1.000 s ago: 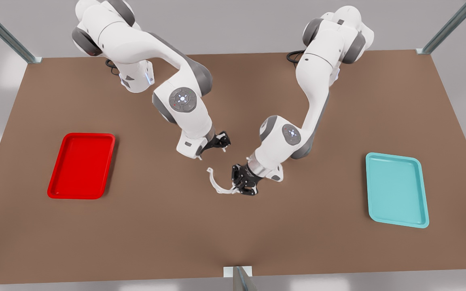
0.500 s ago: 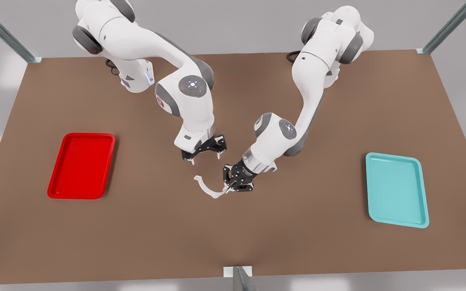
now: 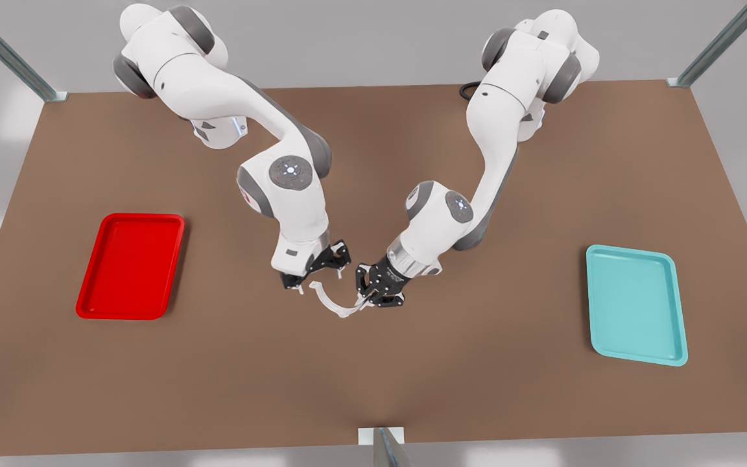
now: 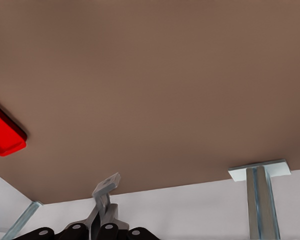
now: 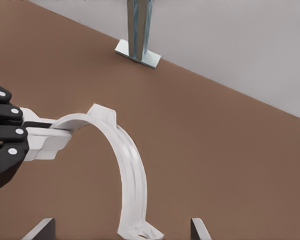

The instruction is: Take the drainage pipe clamp from the left arm, pass it to the right arm, and place it in the plate on the right side

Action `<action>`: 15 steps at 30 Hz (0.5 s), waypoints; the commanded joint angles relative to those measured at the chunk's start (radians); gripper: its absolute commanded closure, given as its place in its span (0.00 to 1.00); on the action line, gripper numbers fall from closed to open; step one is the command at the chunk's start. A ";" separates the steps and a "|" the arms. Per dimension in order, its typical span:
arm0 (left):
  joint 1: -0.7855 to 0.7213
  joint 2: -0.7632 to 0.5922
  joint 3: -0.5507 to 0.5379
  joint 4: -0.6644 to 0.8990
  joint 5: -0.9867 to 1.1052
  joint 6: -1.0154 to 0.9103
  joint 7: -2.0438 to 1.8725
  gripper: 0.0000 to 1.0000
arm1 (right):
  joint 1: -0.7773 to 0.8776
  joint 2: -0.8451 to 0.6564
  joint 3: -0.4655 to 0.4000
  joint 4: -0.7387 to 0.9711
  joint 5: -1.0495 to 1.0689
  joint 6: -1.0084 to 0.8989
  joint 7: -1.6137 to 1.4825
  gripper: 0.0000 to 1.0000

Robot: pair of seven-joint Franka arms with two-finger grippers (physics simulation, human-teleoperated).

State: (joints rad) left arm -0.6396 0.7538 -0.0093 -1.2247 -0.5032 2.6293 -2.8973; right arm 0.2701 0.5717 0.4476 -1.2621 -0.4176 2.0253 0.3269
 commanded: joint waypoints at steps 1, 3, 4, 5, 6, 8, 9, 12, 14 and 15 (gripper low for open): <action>0.000 -0.001 0.000 0.001 0.003 0.000 -0.404 0.79 | 0.001 -0.001 0.000 0.001 -0.001 0.064 -0.243 0.00; 0.000 0.001 0.000 0.001 0.003 0.000 -0.404 0.79 | 0.000 -0.001 0.000 0.001 -0.003 0.069 -0.244 0.00; 0.000 0.001 0.000 0.001 0.003 0.001 -0.404 0.79 | 0.000 -0.001 -0.001 0.001 -0.015 0.092 -0.244 0.00; 0.000 0.001 0.000 0.001 0.003 0.003 -0.404 0.79 | 0.000 -0.001 0.000 0.001 -0.040 0.108 -0.243 0.00; 0.000 0.001 0.000 0.001 0.003 0.003 -0.404 0.79 | 0.000 0.005 -0.001 0.001 -0.040 0.137 -0.243 0.00; -0.002 0.001 -0.001 0.001 0.003 0.005 -0.404 0.79 | 0.001 0.019 -0.001 0.001 -0.041 0.165 -0.243 0.00; 0.000 0.001 -0.001 0.001 0.003 0.005 -0.404 0.79 | 0.001 0.022 -0.001 0.001 -0.041 0.176 -0.241 0.00; 0.000 0.001 -0.001 0.001 0.002 0.005 -0.404 0.79 | 0.003 0.028 -0.001 0.001 -0.060 0.179 -0.233 0.02; -0.002 0.002 -0.001 0.001 0.002 0.005 -0.404 0.79 | 0.004 0.031 -0.001 0.001 -0.061 0.179 -0.233 0.15; -0.002 0.004 -0.001 0.001 -0.003 0.005 -0.404 0.79 | 0.006 0.031 -0.001 0.001 -0.061 0.179 -0.233 0.21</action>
State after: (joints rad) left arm -0.6410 0.7585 -0.0101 -1.2247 -0.5061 2.6341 -2.8973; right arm 0.2754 0.6038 0.4460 -1.2615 -0.4740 2.1775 0.1944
